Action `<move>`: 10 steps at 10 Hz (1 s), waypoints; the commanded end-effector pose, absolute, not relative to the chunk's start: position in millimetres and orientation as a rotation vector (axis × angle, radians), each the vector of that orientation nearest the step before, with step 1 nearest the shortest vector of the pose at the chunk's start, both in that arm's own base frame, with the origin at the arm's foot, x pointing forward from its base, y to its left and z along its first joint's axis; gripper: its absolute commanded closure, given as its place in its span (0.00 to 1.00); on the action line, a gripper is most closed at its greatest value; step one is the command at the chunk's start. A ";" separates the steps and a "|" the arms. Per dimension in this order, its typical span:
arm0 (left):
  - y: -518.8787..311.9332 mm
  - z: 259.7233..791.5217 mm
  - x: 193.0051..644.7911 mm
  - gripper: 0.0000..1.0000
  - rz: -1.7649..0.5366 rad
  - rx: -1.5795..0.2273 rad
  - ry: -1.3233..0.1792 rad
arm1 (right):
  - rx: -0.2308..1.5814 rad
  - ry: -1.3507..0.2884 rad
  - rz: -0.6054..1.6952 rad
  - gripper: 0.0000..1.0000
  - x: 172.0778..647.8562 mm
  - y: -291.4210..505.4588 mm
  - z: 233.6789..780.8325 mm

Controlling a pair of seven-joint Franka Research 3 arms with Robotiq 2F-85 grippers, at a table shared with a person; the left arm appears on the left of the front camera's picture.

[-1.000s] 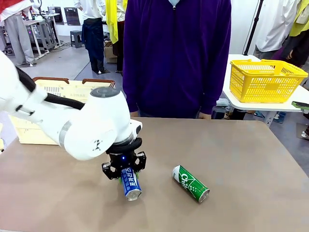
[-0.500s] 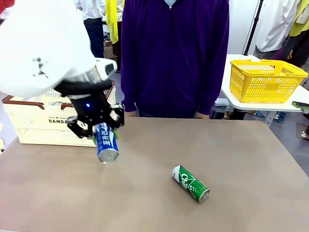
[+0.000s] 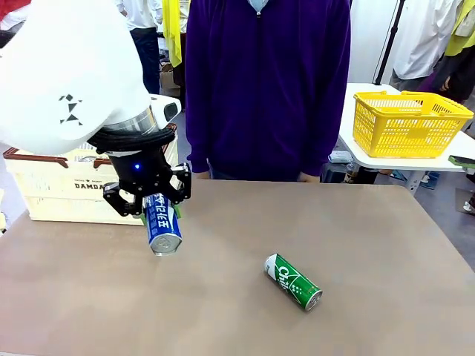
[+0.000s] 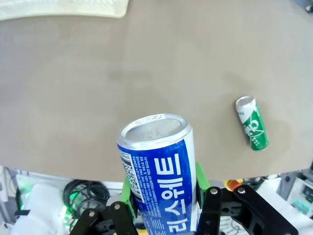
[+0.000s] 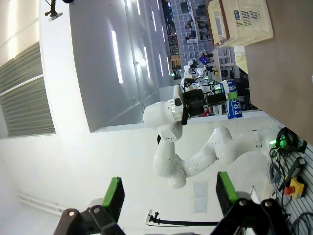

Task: Place the drinks into the Shopping basket.
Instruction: Pick up one drink and place it into the Shopping basket.

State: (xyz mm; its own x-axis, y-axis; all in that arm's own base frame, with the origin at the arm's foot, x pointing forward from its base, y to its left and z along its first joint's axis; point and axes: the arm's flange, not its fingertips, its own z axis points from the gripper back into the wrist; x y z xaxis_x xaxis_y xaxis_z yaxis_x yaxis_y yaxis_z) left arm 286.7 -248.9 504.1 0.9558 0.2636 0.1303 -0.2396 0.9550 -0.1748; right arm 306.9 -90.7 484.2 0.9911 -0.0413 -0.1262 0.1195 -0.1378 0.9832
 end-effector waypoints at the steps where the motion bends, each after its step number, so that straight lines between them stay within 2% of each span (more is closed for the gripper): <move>1: -218.8 549.6 349.6 1.00 0.122 -0.189 -0.064 | 1.694 0.080 -0.138 0.00 305.1 -92.9 487.8; 2: -210.1 571.1 405.3 1.00 -0.036 -0.211 -0.048 | 1.694 0.080 -0.138 0.00 305.1 -92.9 487.8; 3: -201.3 582.5 447.8 1.00 -0.095 -0.208 0.019 | 1.694 0.080 -0.138 0.00 305.1 -92.9 487.8; 4: -191.3 591.9 482.1 1.00 -0.125 -0.201 0.043 | 1.694 0.080 -0.138 0.00 305.1 -92.9 487.8; 5: -181.6 595.6 509.4 1.00 -0.039 -0.213 0.021 | 1.694 0.080 -0.138 0.00 305.1 -92.9 487.8; 7: -167.5 585.3 549.4 1.00 0.003 -0.229 -0.087 | 1.694 0.080 -0.138 0.00 305.1 -92.9 487.8; 9: -156.4 577.4 571.2 1.00 0.090 -0.260 -0.224 | 1.694 0.080 -0.138 0.00 305.1 -92.9 487.8; 10: -162.1 578.1 561.8 1.00 -0.010 -0.250 -0.093 | 1.694 0.080 -0.138 0.00 305.1 -92.9 487.8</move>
